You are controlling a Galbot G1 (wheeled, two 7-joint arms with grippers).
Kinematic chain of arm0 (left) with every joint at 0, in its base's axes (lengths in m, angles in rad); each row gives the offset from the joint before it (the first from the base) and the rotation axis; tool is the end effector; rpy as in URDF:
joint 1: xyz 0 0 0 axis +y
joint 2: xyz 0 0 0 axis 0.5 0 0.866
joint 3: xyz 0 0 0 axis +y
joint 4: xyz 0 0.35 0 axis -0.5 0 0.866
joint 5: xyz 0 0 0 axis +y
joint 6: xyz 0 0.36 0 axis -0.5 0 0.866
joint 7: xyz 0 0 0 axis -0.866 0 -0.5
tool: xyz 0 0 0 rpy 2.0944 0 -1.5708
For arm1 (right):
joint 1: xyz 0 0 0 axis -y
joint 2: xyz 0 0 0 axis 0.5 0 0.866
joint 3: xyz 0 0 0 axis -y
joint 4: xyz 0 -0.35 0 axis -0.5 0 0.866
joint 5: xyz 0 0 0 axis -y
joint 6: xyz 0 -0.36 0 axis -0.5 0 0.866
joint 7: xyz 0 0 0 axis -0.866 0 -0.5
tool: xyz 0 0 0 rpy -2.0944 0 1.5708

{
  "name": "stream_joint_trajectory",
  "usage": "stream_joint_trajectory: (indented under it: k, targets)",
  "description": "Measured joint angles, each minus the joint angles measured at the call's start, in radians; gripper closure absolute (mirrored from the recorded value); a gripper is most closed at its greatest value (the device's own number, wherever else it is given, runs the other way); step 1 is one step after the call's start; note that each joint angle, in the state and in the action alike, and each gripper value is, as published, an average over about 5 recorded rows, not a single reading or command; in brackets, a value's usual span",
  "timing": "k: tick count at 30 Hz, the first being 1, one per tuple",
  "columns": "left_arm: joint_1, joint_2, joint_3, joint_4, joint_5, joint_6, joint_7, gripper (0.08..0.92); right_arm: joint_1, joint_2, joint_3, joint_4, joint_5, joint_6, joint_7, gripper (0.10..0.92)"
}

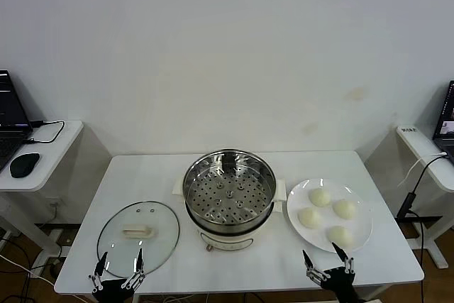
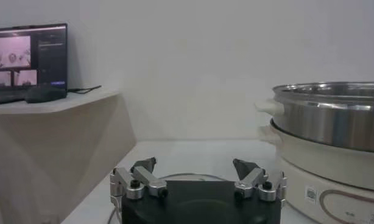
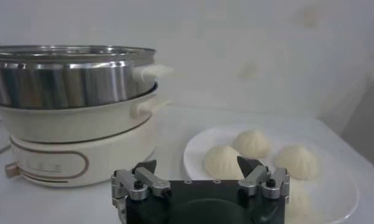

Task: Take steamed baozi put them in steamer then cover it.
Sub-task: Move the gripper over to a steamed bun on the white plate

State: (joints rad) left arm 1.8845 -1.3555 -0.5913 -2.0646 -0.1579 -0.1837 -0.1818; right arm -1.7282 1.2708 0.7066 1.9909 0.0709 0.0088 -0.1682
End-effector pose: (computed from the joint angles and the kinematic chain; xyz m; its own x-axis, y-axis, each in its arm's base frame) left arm 0.0850 0.0593 -0.3492 -0.9811 -0.1272 0.1457 -0.1176 0.9904 0.0730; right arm 0.1400 -0.1172 -0.3406 -0.9577 -0.1256 0.2591 -0.1886 0.9536 -0.2348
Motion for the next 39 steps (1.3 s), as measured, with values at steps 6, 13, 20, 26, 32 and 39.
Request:
stream_joint_trajectory:
  k: [6,13,20,26,32,39]
  targets:
    - [-0.02,0.015,-0.021,0.003,0.005,0.026,0.004,0.177,0.078,-0.087,0.02,-0.041,-0.119,-0.005,-0.011,0.203]
    - [-0.043,0.024,-0.047,0.001,0.015,0.047,0.013,0.177,0.227,-0.253,0.016,-0.135,-0.296,-0.01,-0.068,0.203]
    - [-0.059,0.015,-0.053,0.008,0.015,0.048,0.012,0.177,0.412,-0.436,-0.05,-0.243,-0.411,-0.042,-0.202,0.203]
    - [-0.06,0.012,-0.055,0.007,0.015,0.047,0.011,0.177,0.607,-0.58,-0.182,-0.336,-0.422,-0.077,-0.352,0.203]
    - [-0.061,0.011,-0.058,0.008,0.016,0.045,0.006,0.177,0.845,-0.661,-0.389,-0.444,-0.398,-0.08,-0.523,0.203]
    - [-0.066,0.014,-0.071,0.012,0.016,0.046,0.004,0.177,1.131,-0.68,-0.668,-0.586,-0.375,-0.057,-0.701,0.203]
